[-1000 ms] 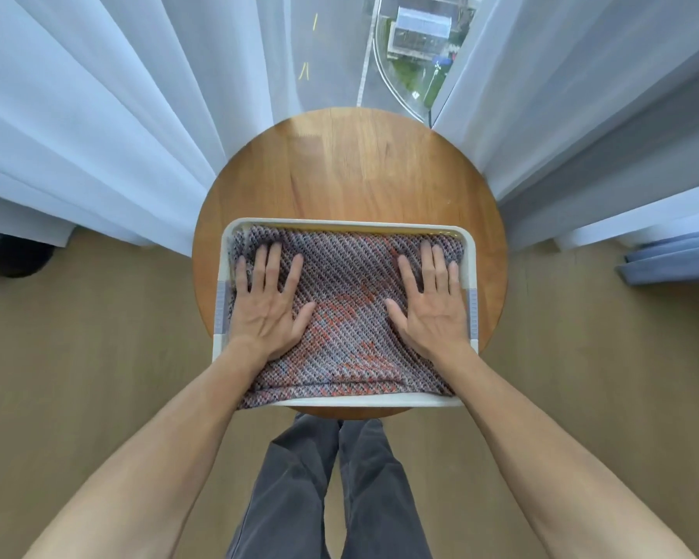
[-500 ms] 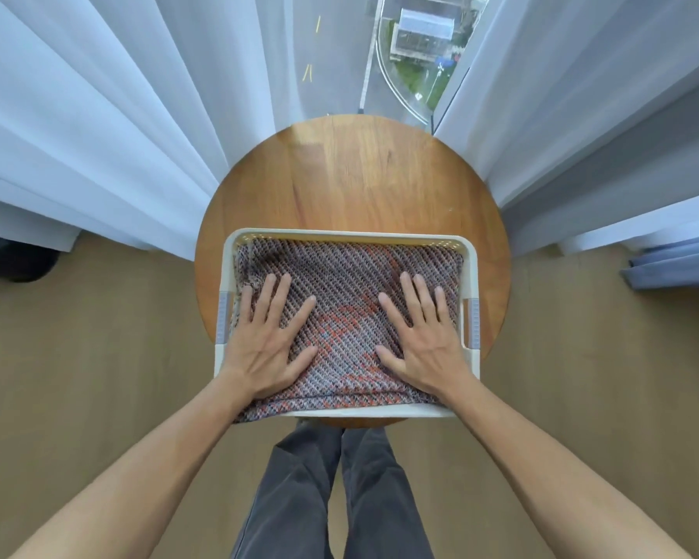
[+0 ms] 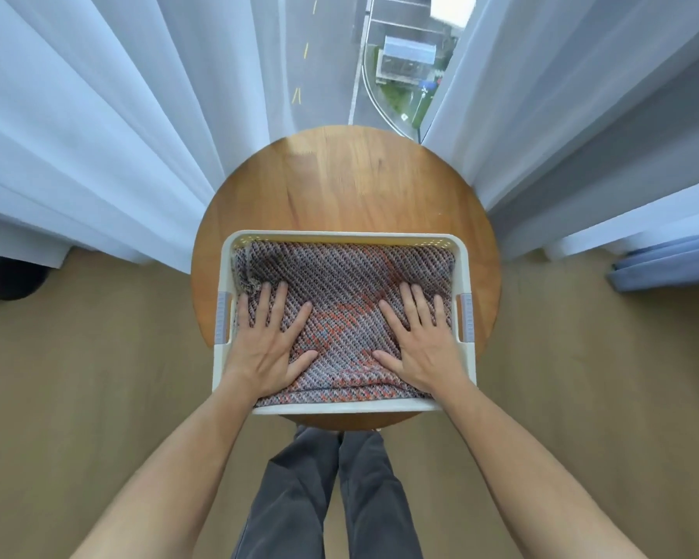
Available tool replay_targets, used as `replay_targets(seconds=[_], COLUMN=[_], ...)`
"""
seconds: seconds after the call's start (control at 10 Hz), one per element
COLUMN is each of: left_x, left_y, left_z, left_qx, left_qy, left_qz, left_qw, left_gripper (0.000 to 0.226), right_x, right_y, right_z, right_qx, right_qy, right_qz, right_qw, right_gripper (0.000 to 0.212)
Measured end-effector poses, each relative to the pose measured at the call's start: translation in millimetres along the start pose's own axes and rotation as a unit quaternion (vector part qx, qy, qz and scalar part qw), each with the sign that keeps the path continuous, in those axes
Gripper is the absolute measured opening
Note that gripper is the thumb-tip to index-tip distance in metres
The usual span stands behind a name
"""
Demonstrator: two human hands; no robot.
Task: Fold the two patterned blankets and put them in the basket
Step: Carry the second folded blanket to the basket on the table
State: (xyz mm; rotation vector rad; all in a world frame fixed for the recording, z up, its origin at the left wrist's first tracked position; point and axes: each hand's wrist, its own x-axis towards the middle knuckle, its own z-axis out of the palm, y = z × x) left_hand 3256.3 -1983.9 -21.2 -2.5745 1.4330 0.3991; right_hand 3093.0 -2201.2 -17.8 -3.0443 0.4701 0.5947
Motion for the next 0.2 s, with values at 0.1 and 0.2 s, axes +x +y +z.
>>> replay_targets(seconds=[0.1, 0.2], left_x=[-10.5, -23.3], left_y=[-0.4, 1.1], left_z=[-28.1, -52.3], left_qx=[-0.020, -0.040], left_qy=[-0.027, -0.016], left_qz=[0.004, -0.006], left_qw=[0.999, 0.999], left_gripper=[0.078, 0.077], right_x=[-17.5, -36.6], right_y=[-2.8, -6.2], right_z=[-21.3, -43.4], right_qx=[0.022, 0.037], right_qy=[-0.002, 0.037], right_qz=[0.006, 0.025], right_qw=[1.000, 0.998], right_gripper=[0.077, 0.072])
